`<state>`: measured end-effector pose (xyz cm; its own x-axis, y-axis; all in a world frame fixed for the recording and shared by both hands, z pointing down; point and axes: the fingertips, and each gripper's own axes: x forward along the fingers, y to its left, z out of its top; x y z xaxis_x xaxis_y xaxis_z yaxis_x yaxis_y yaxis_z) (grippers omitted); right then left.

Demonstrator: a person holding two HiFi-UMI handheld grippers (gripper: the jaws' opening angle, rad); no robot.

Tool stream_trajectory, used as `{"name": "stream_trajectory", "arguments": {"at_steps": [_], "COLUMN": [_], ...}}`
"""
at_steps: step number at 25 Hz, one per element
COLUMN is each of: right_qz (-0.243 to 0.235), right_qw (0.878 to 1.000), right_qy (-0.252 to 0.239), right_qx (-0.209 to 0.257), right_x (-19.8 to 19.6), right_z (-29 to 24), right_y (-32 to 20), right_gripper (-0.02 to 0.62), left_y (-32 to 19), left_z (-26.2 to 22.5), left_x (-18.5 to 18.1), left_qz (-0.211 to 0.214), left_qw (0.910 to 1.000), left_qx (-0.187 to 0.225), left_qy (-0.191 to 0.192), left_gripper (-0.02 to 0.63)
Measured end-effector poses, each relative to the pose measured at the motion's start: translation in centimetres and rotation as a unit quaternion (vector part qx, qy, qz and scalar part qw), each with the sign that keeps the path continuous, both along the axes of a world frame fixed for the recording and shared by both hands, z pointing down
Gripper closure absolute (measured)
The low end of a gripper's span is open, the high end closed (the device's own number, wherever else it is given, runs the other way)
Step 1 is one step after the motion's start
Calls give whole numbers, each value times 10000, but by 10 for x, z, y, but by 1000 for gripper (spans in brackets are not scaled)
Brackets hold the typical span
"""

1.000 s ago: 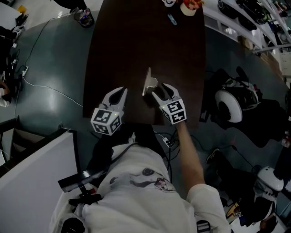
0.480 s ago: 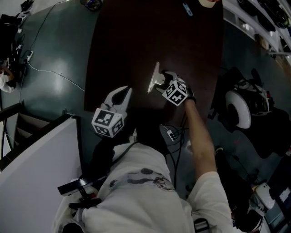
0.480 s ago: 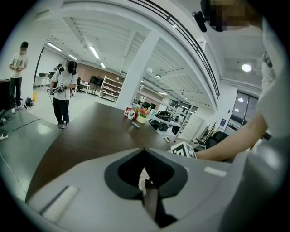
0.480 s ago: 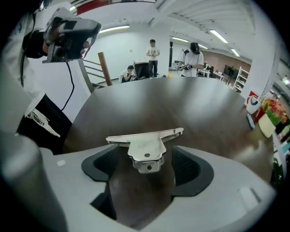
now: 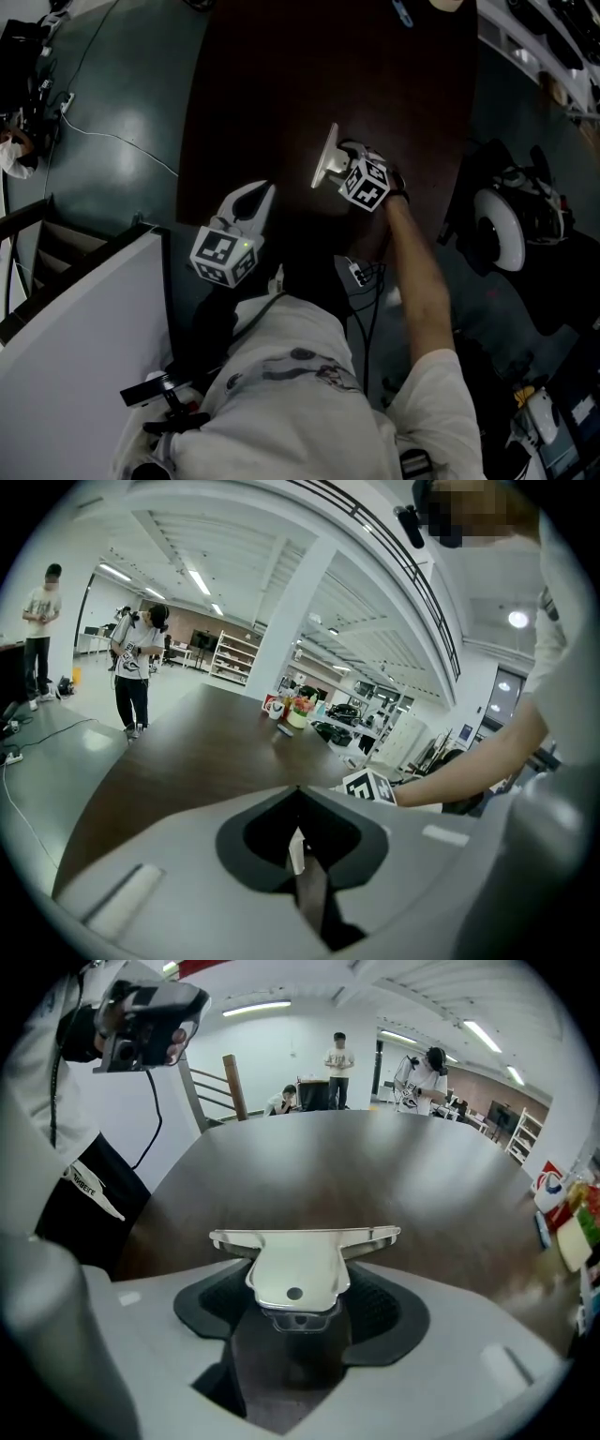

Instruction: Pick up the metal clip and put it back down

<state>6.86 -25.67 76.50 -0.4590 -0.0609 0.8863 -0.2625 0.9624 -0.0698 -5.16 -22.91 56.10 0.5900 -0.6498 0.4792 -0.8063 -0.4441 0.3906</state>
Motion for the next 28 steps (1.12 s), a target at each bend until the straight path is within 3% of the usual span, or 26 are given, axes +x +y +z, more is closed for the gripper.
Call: {"name": "stream_trajectory", "arguments": {"at_steps": [1, 8, 11, 14, 17, 21, 25, 28], "right_qz": [27, 433, 1049, 1891, 2713, 3664, 4189, 4407], "right_qw": [10000, 9990, 9934, 9762, 9462, 8865, 8287, 7990], "right_qy": [-26, -106, -445, -1036, -1724, -2757, -3575, -3823], "right_qx": [8, 53, 120, 234, 364, 614, 1003, 1456], "right_x": [1, 3, 9, 14, 20, 23, 24, 26], "right_z": [-1, -6, -24, -54, -94, -164, -237, -282], "right_y": [0, 0, -3, -9, -11, -13, -13, -13], "right_gripper": [301, 304, 304, 304, 304, 304, 304, 304], "left_y": [1, 3, 2, -3, -10, -23, -35, -42], "left_z": [0, -1, -4, -10, -20, -40, -64, -86], "left_x": [1, -2, -2, 0, 3, 3, 1, 0], "left_qz": [5, 32, 31, 20, 16, -25, -63, -73], "left_qw": [10000, 10000, 9999, 9997, 9989, 9965, 9925, 9880], "left_qx": [-4, 34, 90, 202, 378, 703, 1041, 1357], "left_qy": [-4, 17, 56, 149, 271, 448, 633, 736], "left_gripper": [609, 609, 609, 609, 609, 609, 609, 609]}}
